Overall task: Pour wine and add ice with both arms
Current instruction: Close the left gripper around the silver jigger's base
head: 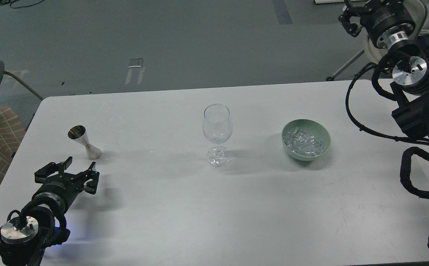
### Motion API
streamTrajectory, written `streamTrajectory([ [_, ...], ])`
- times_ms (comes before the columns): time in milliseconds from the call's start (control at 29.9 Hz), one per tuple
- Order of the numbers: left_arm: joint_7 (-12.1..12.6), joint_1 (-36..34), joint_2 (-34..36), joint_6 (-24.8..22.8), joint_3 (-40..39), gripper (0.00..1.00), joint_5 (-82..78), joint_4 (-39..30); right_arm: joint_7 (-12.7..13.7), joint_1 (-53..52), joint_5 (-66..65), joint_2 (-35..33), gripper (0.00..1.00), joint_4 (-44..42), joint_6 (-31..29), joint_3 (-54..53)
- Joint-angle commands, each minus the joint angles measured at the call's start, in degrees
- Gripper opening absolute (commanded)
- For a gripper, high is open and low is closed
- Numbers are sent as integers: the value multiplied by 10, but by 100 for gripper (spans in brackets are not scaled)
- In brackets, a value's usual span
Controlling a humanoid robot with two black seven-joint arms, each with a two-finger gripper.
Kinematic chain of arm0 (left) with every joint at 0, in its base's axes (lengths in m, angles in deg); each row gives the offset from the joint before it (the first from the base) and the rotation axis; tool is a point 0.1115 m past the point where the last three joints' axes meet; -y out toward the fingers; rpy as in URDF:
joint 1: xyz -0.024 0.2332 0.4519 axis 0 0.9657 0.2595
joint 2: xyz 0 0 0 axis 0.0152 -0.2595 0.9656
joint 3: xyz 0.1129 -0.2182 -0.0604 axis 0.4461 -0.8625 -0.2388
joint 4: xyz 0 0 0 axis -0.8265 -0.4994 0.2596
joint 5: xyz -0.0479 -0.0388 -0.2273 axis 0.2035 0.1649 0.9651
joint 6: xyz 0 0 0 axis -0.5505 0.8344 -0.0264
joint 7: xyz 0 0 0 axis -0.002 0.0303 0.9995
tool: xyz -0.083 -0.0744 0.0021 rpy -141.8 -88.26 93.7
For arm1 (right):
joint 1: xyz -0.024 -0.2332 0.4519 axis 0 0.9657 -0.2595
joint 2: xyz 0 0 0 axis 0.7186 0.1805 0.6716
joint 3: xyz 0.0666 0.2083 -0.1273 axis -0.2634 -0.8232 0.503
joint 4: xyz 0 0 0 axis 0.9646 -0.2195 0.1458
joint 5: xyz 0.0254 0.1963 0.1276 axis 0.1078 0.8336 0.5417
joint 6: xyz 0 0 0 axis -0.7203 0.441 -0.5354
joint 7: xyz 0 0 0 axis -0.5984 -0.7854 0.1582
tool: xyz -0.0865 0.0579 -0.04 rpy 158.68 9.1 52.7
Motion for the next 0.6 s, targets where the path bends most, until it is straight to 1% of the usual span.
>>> streamTrajectory([
  [0,0,-10,1,14,0,64,-1,3,0,-1,0,0,100,0,2,0],
  [67,0,-15,1,14,0,62,-1,4,0,-1,0,0,100,0,2,0],
  [100,1,-17,1,14,0,58,-1,4,0,-1,0,0,100,0,2,0],
  [134,3,-17,1,11,0,48,0,4,0,0,0,0,100,0,2,0],
  [167,4,-18,1,11,-1,43,0,4,0,0,0,0,100,0,2,0],
  [368,6,-25,1,9,0,42,0,7,0,0,0,-1,100,0,2,0],
  [568,7,-60,-1,11,0,41,-1,46,-1,3,0,-1,100,0,6,0],
])
